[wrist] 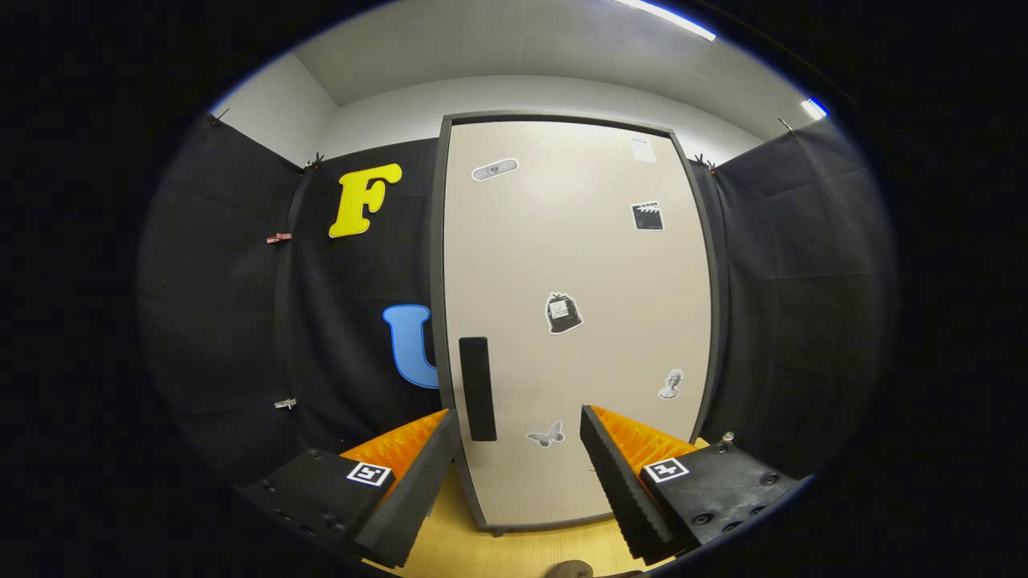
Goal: Open the shoe cabinet door, grab the shoes and put them into the shoe cabinet, then close the shoe cabinet door.
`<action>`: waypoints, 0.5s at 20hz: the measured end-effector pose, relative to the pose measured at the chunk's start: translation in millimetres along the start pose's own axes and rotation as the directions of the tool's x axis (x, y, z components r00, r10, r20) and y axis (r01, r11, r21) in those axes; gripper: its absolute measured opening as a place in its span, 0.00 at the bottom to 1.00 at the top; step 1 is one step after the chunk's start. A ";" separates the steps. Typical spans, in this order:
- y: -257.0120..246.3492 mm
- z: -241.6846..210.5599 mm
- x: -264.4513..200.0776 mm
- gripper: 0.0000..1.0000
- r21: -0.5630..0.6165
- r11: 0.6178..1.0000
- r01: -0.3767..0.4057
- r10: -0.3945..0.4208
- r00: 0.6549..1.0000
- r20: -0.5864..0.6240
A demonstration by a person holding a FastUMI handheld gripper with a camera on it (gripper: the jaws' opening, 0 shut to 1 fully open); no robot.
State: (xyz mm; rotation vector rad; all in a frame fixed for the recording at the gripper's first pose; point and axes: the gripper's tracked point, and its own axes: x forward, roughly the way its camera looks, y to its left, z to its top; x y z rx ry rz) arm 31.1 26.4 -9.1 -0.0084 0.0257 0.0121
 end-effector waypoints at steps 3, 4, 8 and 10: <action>13.2 -7.7 22.8 0.98 0.001 1.000 -0.008 0.008 1.000 -0.017; 16.5 -10.3 30.1 0.98 0.000 1.000 -0.007 0.007 1.000 -0.022; 24.8 -17.3 62.7 0.98 0.001 1.000 0.002 -0.002 1.000 -0.027; 26.9 -22.0 78.2 0.98 0.002 1.000 0.009 -0.009 0.999 -0.032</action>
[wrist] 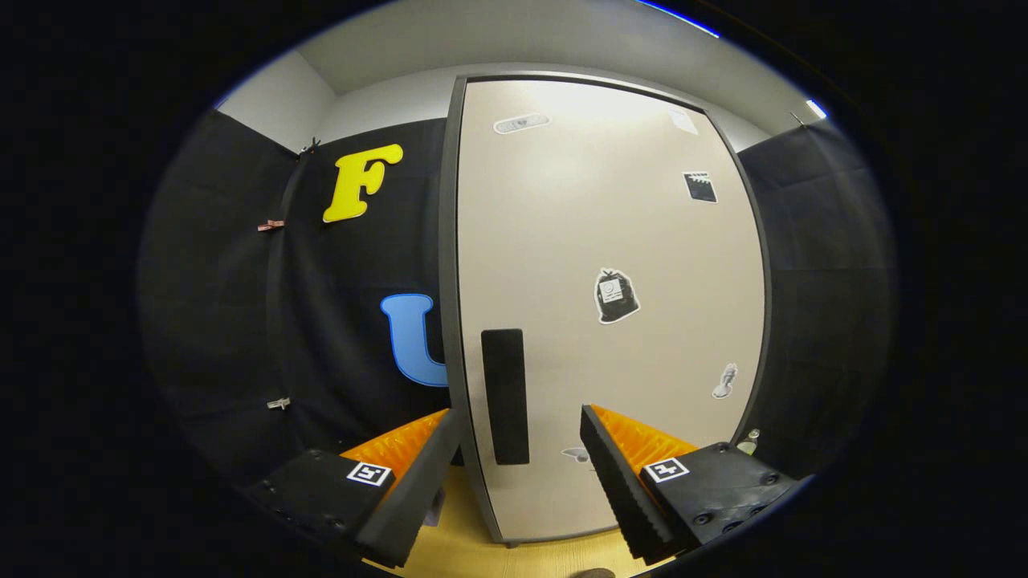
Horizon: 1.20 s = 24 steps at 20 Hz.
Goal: Open the shoe cabinet door, grab the shoes and put them into the shoe cabinet, then close the shoe cabinet door.
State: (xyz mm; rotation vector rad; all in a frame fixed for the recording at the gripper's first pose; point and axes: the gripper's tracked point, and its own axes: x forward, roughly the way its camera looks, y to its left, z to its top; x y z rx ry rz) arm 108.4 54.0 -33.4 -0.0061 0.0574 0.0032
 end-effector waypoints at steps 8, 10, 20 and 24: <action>0.6 -8.3 45.0 0.98 -0.014 0.999 0.046 -0.046 0.999 0.010; 1.6 -9.9 51.7 0.98 -0.009 0.999 0.053 -0.052 0.999 0.007; 4.3 -12.4 53.1 0.34 -0.047 0.996 0.079 -0.078 0.997 0.009; 4.6 -13.3 53.2 0.34 -0.060 0.995 0.073 -0.073 0.997 -0.006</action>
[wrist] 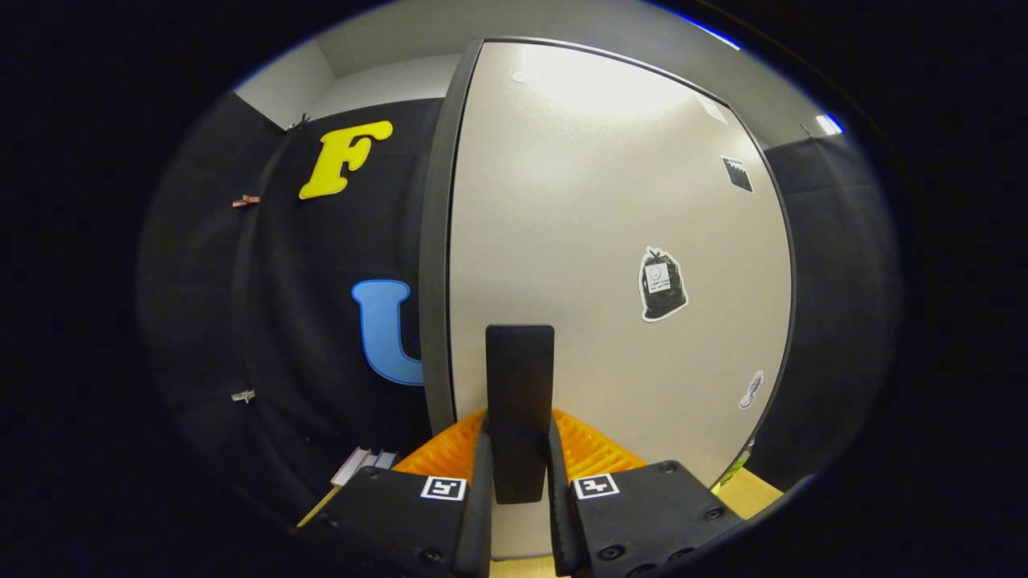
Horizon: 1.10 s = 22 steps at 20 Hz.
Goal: Open the shoe cabinet door, grab the shoes and put them into the shoe cabinet, then close the shoe cabinet door.
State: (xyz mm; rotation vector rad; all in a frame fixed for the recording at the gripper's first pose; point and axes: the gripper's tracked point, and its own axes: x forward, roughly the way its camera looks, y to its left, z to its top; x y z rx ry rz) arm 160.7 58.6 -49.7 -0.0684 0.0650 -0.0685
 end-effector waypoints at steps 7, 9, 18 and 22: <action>0.4 0.5 -5.5 0.33 -0.001 1.000 -0.026 0.026 1.000 -0.008; 0.6 0.9 -8.2 0.33 -0.004 0.999 -0.038 0.038 0.999 -0.008; 0.7 3.3 -24.2 0.33 0.008 0.997 -0.083 0.083 0.996 -0.026; -0.8 4.5 -31.4 0.33 0.016 0.993 -0.113 0.113 0.993 -0.028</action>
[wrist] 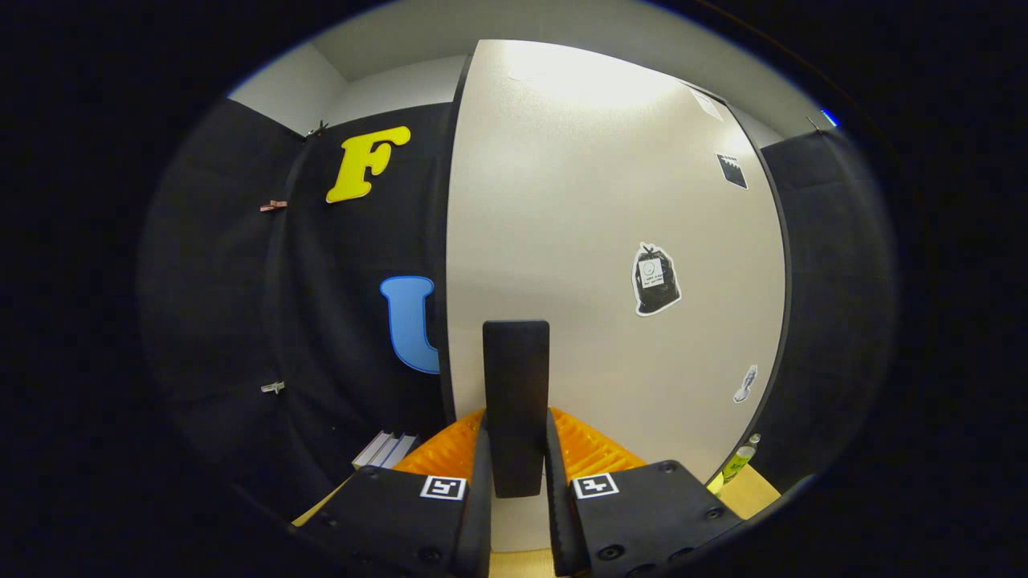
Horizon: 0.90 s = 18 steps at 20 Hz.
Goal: Open the shoe cabinet door, grab the shoes and put them into the shoe cabinet, then close the shoe cabinet door.
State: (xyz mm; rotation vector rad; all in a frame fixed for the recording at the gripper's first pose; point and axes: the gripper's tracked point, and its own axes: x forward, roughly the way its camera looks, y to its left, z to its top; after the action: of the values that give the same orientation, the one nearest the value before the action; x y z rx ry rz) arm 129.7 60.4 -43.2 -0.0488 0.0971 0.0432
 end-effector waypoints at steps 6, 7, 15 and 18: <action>-1.6 1.2 -14.5 0.33 0.018 0.998 -0.054 0.055 0.999 -0.003; -2.1 0.9 -17.1 0.33 0.018 0.998 -0.067 0.067 0.998 -0.006; -15.0 5.8 -51.8 0.33 0.036 0.988 -0.147 0.147 0.989 -0.011; -33.1 4.6 -74.3 0.33 0.044 0.986 -0.159 0.160 0.987 -0.012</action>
State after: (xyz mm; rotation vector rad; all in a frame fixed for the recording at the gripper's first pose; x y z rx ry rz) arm 57.7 24.5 -29.9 0.0020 0.1168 0.2009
